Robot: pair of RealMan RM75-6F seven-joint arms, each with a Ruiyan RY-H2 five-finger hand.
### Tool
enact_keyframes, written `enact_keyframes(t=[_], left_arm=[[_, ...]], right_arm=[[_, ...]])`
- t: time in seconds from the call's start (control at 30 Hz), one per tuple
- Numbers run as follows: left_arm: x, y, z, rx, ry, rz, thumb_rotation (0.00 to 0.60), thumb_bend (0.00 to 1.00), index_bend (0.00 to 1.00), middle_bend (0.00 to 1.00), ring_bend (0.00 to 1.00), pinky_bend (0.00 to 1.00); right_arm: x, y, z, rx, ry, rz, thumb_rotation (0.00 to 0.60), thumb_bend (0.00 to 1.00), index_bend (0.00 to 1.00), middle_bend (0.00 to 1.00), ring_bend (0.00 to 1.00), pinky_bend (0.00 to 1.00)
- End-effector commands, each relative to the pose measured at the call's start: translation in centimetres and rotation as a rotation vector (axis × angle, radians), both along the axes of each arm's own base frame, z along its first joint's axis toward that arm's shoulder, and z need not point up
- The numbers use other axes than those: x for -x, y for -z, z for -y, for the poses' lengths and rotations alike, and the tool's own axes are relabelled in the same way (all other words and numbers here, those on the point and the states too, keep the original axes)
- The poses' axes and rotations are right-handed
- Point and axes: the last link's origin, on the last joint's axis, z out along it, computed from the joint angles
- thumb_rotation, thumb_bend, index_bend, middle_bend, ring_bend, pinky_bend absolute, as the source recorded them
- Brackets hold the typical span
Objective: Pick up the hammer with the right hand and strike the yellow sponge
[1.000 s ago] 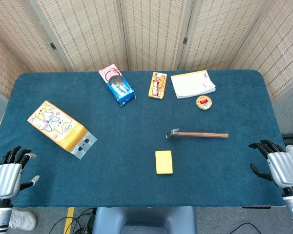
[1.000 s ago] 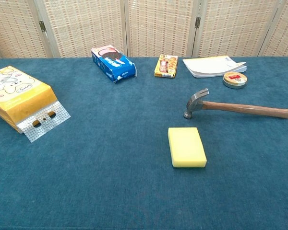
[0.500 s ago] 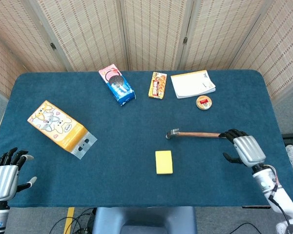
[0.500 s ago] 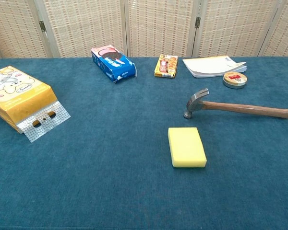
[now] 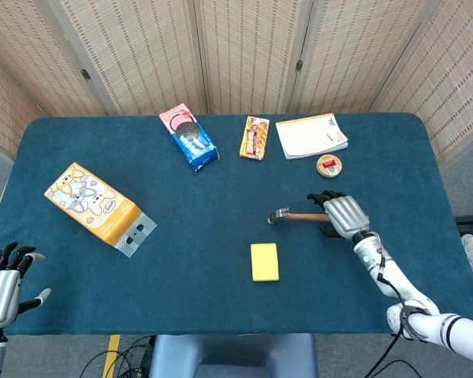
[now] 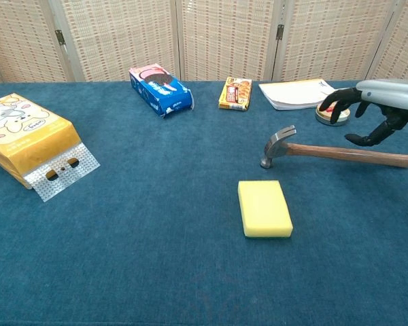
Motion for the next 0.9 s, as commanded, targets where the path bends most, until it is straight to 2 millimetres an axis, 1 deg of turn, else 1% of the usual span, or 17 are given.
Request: enact_keyframes(t=[0.03,0.27,0.67,0.9], left_arm=[[0.1,-0.1,0.0,-0.001,-0.002,-0.002,0.6,0.18,0.38,0.29,0.15,0.2],[0.1,-0.2,0.0,-0.001,-0.003,-0.005,0.6,0.18,0.38,0.29,0.15,0.2],[0.2,-0.3,0.2,-0.004,-0.004,-0.008,0.6,0.18,0.38,0.29,0.15,0.2],[0.4,-0.4,0.3,0.0,-0.011,-0.014,0.6,0.18,0.38,0.29,0.15,0.2]], right_arm=[[-0.2,1.2,0.7,-0.015,0.004,-0.019,0.6,0.4,0.22,0.29,0.17,0.27],[-0.4,3.2,1.1,-0.055,0.01,-0.041,0.6,0.42,0.25,0.29,0.17,0.27],[-0.8,5.1,1.5,-0.089,0.005,-0.074,0.6,0.45,0.28,0.32,0.17,0.27],[-1.0,6.2,2.0,-0.097,0.018,-0.073,0.6,0.5,0.3,0.36,0.17,0.27]])
